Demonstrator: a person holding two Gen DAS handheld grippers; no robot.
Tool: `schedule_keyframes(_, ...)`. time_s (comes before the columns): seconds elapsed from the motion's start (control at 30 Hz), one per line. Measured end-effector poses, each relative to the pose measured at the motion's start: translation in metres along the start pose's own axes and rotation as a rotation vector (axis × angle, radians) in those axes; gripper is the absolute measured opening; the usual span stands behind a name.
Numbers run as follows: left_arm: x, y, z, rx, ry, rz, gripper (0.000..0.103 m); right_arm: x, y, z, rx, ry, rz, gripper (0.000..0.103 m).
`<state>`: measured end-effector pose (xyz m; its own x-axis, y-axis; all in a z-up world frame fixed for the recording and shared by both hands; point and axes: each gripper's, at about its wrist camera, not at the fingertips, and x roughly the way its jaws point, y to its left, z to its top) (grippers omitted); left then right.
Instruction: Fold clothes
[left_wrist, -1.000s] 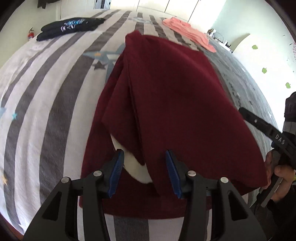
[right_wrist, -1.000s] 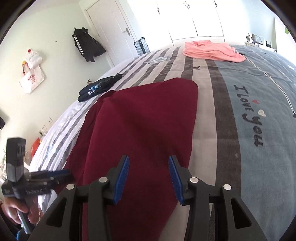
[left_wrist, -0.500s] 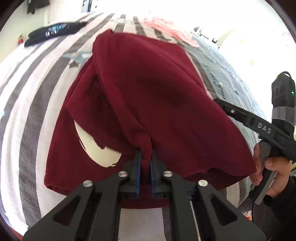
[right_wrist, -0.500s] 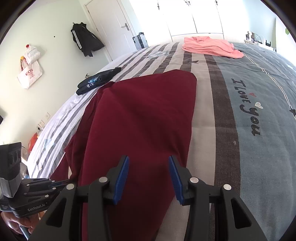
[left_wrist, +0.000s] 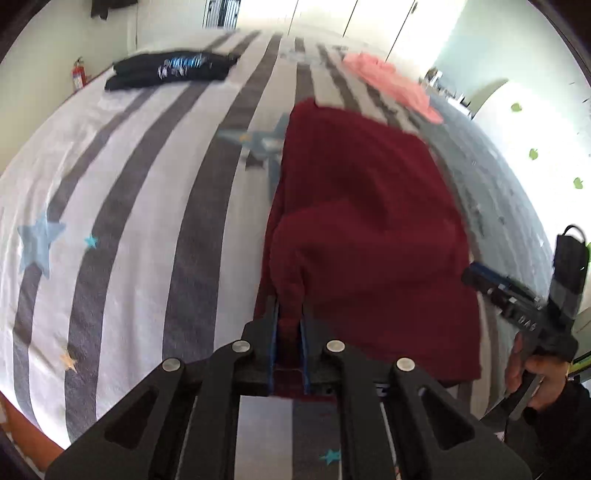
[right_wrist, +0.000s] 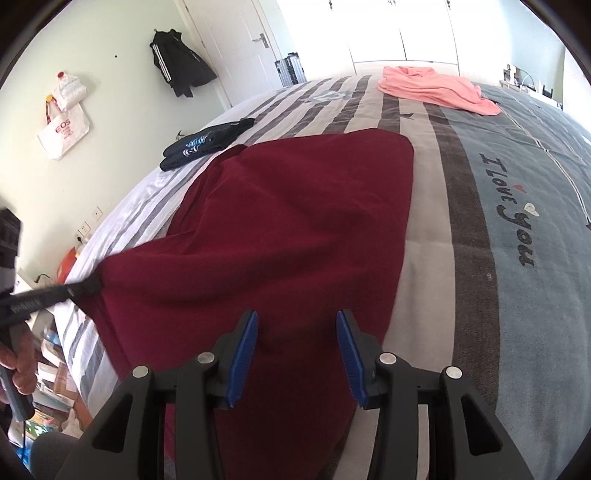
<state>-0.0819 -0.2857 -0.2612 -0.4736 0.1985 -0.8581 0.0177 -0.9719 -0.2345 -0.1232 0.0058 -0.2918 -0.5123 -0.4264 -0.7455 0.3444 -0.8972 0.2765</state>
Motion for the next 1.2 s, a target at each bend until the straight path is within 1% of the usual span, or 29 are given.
schedule_keyframes(0.07,0.004,0.002,-0.01,0.001,0.022,0.013,0.011,0.0,0.001,-0.001,-0.009,0.011,0.0,0.041)
schedule_keyframes(0.1,0.002,0.001,-0.012,0.004,0.015,0.012,0.012,0.0,0.002,-0.002,-0.014,0.017,0.0,0.041)
schedule_keyframes(0.2,-0.008,-0.001,-0.011,0.012,-0.027,0.002,0.016,-0.008,-0.003,0.001,-0.008,-0.017,0.014,0.041)
schedule_keyframes(0.27,-0.007,0.001,-0.006,-0.02,-0.027,-0.036,0.023,-0.011,-0.008,0.007,0.008,-0.041,0.015,0.042)
schedule_keyframes(0.3,-0.003,0.001,-0.004,-0.024,-0.006,-0.05,0.025,-0.011,-0.01,0.01,0.018,-0.042,0.02,0.043)
schedule_keyframes(0.33,0.002,0.001,-0.002,-0.022,0.023,-0.061,0.025,-0.008,-0.011,0.013,0.028,-0.037,0.02,0.044)
schedule_keyframes(0.37,0.006,-0.003,-0.005,0.009,0.043,-0.035,0.023,-0.006,-0.012,0.016,0.038,-0.032,0.021,0.044)
schedule_keyframes(0.4,0.006,-0.005,-0.01,0.04,0.054,-0.012,0.009,-0.003,-0.011,0.017,0.029,-0.023,0.018,0.044)
schedule_keyframes(0.43,0.004,-0.006,-0.016,0.065,0.063,0.003,0.008,-0.001,-0.01,0.018,0.019,-0.013,0.014,0.045)
schedule_keyframes(0.47,0.002,-0.007,-0.022,0.09,0.071,0.018,0.007,0.005,-0.009,0.015,0.013,0.018,0.007,0.046)
schedule_keyframes(0.53,0.0,-0.005,-0.027,0.092,0.077,0.015,0.006,0.016,-0.009,0.009,-0.001,0.081,-0.008,0.047)
schedule_keyframes(0.6,-0.001,-0.007,-0.029,0.106,0.1,0.012,0.006,0.017,-0.01,0.0,-0.024,0.097,-0.018,0.047)
schedule_keyframes(0.63,-0.001,-0.008,-0.028,0.123,0.105,0.023,0.007,0.014,-0.011,-0.003,-0.034,0.091,-0.02,0.047)
schedule_keyframes(0.67,-0.003,-0.01,-0.026,0.145,0.092,0.055,0.01,0.011,-0.012,-0.006,-0.033,0.084,-0.016,0.047)
schedule_keyframes(0.7,-0.008,-0.012,-0.022,0.158,0.06,0.089,0.013,0.008,-0.014,-0.008,-0.029,0.079,-0.01,0.047)
schedule_keyframes(0.73,-0.015,-0.013,-0.018,0.16,0.018,0.12,0.024,0.005,-0.016,-0.01,-0.024,0.074,-0.003,0.047)
schedule_keyframes(0.77,-0.025,-0.013,-0.014,0.156,-0.043,0.148,0.03,0.003,-0.018,-0.011,-0.021,0.071,0.002,0.047)
schedule_keyframes(0.8,-0.036,-0.014,-0.009,0.149,-0.117,0.169,0.042,-0.001,-0.018,-0.012,-0.017,0.063,0.009,0.047)
schedule_keyframes(0.83,-0.045,-0.015,-0.005,0.145,-0.172,0.182,0.052,-0.005,-0.019,-0.013,-0.012,0.053,0.016,0.047)
schedule_keyframes(0.9,-0.06,-0.019,0.005,0.143,-0.261,0.203,0.057,-0.017,-0.014,-0.016,-0.04,-0.005,0.047,0.047)
schedule_keyframes(0.93,-0.065,-0.019,0.008,0.127,-0.274,0.194,0.058,-0.021,-0.01,-0.017,-0.059,-0.026,0.055,0.047)
schedule_keyframes(1.0,-0.072,-0.017,0.013,0.081,-0.271,0.156,0.058,-0.026,-0.001,-0.017,-0.093,-0.057,0.071,0.047)
schedule_keyframes(1.03,-0.076,-0.016,0.015,0.057,-0.269,0.138,0.058,-0.024,0.003,-0.017,-0.108,-0.048,0.082,0.047)
schedule_keyframes(1.1,-0.075,-0.01,0.01,0.044,-0.252,0.103,0.058,-0.016,0.01,-0.019,-0.123,-0.022,0.078,0.047)
schedule_keyframes(1.13,-0.073,-0.008,0.009,0.054,-0.255,0.11,0.058,-0.012,0.012,-0.022,-0.123,-0.007,0.085,0.047)
schedule_keyframes(1.17,-0.071,-0.006,0.011,0.071,-0.263,0.128,0.058,-0.008,0.012,-0.028,-0.123,0.011,0.077,0.047)
schedule_keyframes(1.2,-0.063,-0.007,0.016,0.074,-0.262,0.129,0.058,-0.004,0.012,-0.032,-0.131,0.028,0.06,0.047)
